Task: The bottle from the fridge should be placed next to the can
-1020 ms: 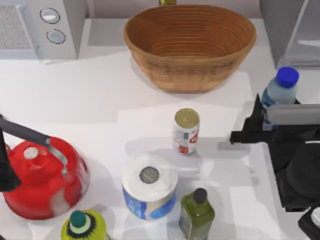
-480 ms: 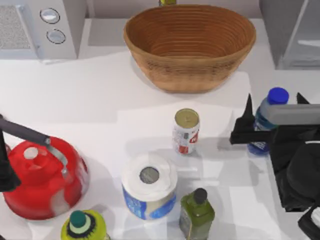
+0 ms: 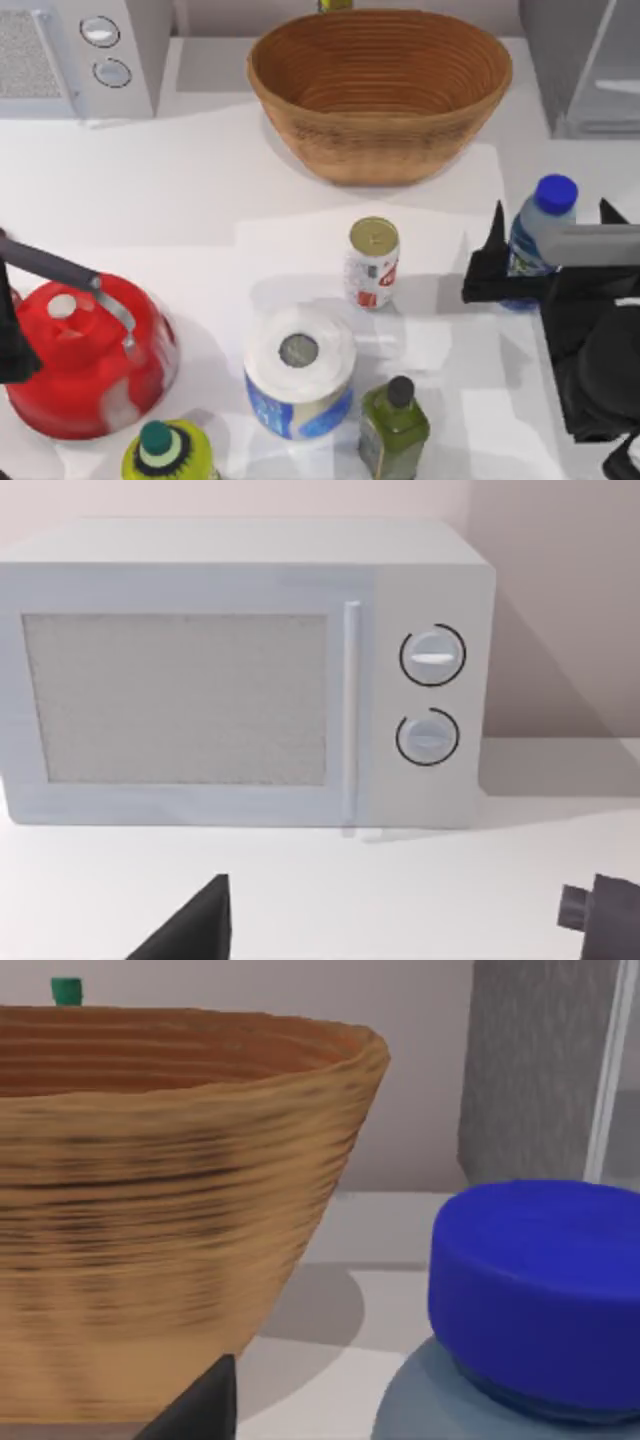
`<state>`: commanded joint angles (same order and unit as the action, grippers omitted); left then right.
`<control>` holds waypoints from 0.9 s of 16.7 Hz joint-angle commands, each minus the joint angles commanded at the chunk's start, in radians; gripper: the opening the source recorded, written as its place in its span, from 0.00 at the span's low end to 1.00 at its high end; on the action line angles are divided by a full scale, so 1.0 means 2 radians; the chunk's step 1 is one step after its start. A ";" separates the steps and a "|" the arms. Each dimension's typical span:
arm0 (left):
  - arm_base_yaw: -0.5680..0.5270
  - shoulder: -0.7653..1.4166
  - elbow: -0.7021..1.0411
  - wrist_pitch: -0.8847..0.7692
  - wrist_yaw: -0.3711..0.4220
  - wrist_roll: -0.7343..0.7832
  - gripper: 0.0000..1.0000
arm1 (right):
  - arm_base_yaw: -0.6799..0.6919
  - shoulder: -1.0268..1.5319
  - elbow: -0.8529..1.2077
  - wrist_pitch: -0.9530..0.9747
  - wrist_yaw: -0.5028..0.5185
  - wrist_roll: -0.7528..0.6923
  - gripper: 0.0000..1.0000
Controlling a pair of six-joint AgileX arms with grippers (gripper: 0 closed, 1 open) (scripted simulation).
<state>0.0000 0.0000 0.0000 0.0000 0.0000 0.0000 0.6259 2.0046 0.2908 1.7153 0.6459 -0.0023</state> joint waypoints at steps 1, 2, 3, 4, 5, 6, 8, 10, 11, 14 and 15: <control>0.000 0.000 0.000 0.000 0.000 0.000 1.00 | 0.008 -0.002 -0.010 0.007 0.008 0.000 1.00; 0.000 0.000 0.000 0.000 0.000 0.000 1.00 | 0.015 -0.003 -0.018 0.013 0.014 0.000 1.00; 0.000 0.000 0.000 0.000 0.000 0.000 1.00 | 0.019 -0.004 -0.023 0.017 0.018 0.000 1.00; 0.000 0.000 0.000 0.000 0.000 0.000 1.00 | 0.019 -0.005 -0.024 0.017 0.019 0.000 1.00; 0.000 0.000 0.000 0.000 0.000 0.000 1.00 | 0.019 -0.005 -0.024 0.017 0.019 0.000 1.00; 0.000 0.000 0.000 0.000 0.000 0.000 1.00 | 0.017 -0.002 -0.022 0.016 0.017 0.000 1.00; 0.000 0.000 0.000 0.000 0.000 0.000 1.00 | 0.016 -0.007 -0.024 0.013 0.013 0.000 1.00; 0.000 0.000 0.000 0.000 0.000 0.000 1.00 | 0.010 -0.033 -0.032 -0.006 -0.007 0.000 1.00; 0.000 0.000 0.000 0.000 0.000 0.000 1.00 | 0.005 -0.054 -0.038 -0.023 -0.022 0.001 1.00; 0.000 0.000 0.000 0.000 0.000 0.000 1.00 | -0.019 -0.147 -0.064 -0.104 -0.080 0.003 1.00; 0.000 0.000 0.000 0.000 0.000 0.000 1.00 | -0.031 -0.188 -0.073 -0.140 -0.102 0.004 1.00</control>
<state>0.0000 0.0000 0.0000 0.0000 0.0000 0.0000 0.5646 1.6288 0.1449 1.4363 0.4428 0.0061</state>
